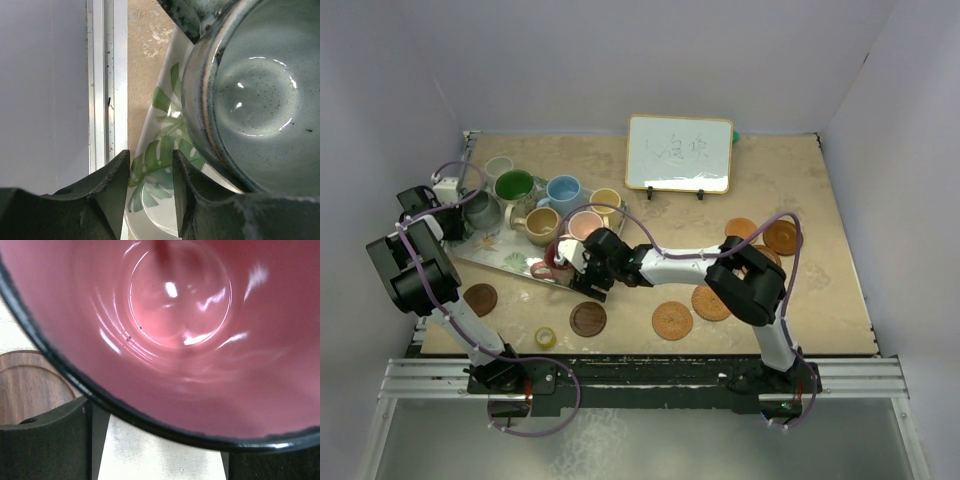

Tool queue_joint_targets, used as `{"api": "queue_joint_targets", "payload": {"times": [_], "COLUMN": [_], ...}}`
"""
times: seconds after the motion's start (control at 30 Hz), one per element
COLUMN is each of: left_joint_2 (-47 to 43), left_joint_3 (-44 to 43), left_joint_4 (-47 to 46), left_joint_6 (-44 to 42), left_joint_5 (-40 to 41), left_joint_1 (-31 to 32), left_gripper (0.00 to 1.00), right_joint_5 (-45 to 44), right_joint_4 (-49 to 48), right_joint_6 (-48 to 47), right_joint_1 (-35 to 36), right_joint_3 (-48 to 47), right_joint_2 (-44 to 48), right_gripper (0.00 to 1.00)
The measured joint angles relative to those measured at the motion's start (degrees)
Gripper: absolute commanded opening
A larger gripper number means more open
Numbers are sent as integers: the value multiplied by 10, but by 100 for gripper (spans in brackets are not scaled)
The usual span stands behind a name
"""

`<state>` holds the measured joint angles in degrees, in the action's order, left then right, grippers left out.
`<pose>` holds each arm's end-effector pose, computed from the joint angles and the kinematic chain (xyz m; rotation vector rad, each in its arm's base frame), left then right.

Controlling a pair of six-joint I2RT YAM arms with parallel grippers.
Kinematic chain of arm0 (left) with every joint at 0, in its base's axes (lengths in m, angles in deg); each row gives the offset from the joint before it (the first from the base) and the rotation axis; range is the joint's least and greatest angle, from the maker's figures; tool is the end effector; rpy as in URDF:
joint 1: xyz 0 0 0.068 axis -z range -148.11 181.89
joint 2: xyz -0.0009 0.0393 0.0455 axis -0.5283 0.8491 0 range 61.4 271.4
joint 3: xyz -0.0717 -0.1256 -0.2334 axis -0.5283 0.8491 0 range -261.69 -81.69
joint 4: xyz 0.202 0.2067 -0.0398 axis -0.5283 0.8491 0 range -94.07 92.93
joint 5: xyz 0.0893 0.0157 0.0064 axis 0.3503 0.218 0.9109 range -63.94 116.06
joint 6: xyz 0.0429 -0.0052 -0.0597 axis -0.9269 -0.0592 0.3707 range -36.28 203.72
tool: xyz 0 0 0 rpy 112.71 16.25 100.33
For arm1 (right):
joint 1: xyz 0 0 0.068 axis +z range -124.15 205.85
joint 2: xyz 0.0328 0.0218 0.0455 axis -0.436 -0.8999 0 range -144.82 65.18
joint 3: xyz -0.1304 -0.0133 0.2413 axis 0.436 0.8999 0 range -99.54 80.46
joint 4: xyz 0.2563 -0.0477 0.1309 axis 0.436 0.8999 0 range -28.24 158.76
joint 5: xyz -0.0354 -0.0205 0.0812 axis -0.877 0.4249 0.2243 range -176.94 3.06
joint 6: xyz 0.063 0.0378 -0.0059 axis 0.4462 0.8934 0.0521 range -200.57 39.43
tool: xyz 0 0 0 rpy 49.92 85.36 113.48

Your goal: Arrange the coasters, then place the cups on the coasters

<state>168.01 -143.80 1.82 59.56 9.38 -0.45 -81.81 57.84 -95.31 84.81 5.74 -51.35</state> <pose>0.3647 0.2100 0.1144 -0.0447 2.4029 0.0990 0.2490 0.4245 0.1283 -1.4070 1.7943 0.5141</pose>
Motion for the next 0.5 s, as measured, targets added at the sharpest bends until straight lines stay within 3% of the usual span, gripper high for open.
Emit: {"api": "queue_joint_targets", "payload": {"times": [0.5], "left_joint_2": [0], "left_joint_3": [-1], "left_joint_4": [2], "left_joint_6": [0], "left_joint_5": [15], "left_joint_1": [2], "left_gripper": [33], "right_joint_5": [10], "right_joint_4": [76], "right_joint_6": [-10], "right_joint_1": [-36], "right_joint_3": [-64], "right_joint_2": [-27], "right_gripper": [74]}}
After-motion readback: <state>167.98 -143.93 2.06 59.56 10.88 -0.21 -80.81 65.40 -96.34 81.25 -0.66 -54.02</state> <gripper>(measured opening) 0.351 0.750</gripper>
